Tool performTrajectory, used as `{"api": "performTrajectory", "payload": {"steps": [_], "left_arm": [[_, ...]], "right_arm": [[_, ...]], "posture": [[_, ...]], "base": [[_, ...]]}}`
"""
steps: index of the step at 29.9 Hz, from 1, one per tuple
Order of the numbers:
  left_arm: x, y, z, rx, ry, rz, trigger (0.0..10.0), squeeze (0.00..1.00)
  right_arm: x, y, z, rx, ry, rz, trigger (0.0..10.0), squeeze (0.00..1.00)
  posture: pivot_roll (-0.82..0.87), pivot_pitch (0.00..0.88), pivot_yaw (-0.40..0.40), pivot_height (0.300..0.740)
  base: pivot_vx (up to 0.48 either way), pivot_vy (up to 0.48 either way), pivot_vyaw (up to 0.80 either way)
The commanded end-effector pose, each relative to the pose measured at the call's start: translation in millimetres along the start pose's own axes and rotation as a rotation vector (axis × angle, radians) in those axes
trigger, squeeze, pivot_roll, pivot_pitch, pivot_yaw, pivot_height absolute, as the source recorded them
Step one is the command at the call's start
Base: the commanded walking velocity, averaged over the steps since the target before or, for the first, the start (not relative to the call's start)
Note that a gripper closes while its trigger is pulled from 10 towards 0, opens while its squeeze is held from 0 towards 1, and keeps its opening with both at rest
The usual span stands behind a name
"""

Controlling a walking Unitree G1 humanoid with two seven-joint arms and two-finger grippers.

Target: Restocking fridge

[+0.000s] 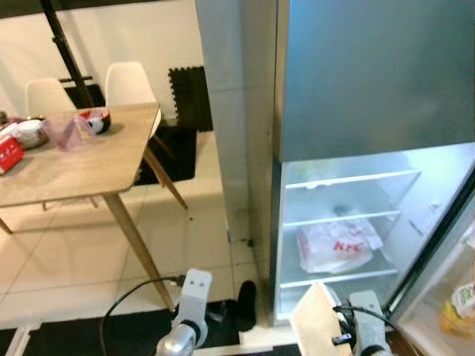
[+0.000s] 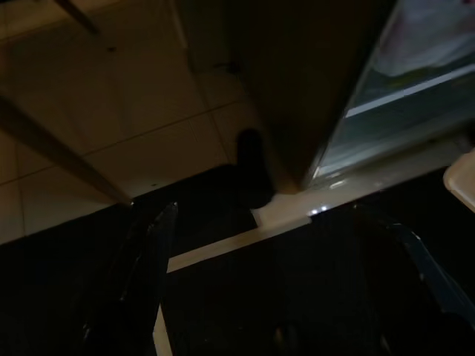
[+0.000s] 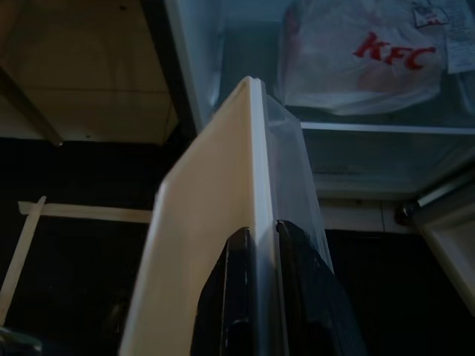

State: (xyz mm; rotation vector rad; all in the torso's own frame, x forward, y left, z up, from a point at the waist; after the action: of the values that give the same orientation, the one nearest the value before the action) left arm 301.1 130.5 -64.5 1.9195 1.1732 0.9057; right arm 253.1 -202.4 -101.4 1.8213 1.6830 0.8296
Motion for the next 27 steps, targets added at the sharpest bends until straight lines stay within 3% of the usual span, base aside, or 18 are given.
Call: {"api": "performTrajectory", "payload": {"steps": [1, 9, 27], "left_arm": [[2.2, -0.5, 0.5, 0.008, 0.006, -0.011, 10.0, 0.0], [1.7, 2.0, 1.3, 0.0, 0.0, -0.017, 10.0, 0.0], [-1.4, 0.5, 1.3, 0.008, -0.012, -0.041, 10.0, 0.0]], "right_arm": [[-1.1, 3.0, 0.2, -0.014, -0.006, 0.013, 10.0, 0.0], [-2.5, 3.7, 0.0, -0.016, -0.007, 0.014, 10.0, 0.0], [-3.1, 3.0, -0.6, -0.016, -0.005, 0.023, 10.0, 0.0]], "posture": [[-0.07, 0.017, 0.033, 0.74], [-0.07, 0.016, 0.028, 0.74], [-0.08, 0.024, 0.028, 0.74]], "base": [[0.0, 0.0, 0.0], [0.0, 0.0, 0.0], [0.0, -0.473, 0.0]]}}
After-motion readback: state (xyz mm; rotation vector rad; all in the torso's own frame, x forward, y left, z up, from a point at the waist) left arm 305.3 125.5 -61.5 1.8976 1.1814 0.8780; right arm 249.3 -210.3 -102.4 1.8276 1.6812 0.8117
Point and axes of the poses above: a point about 5 cm out from each wrist's last joint towards the gripper, its own z axis pointing out of the wrist towards the gripper, its own y axis along the axis of the wrist's last joint, x = y × z, the point moved 6 cm from there along z, pointing out of the wrist towards the gripper, and after that the axes turned 13 degrees about z, right-handed, at the moved point
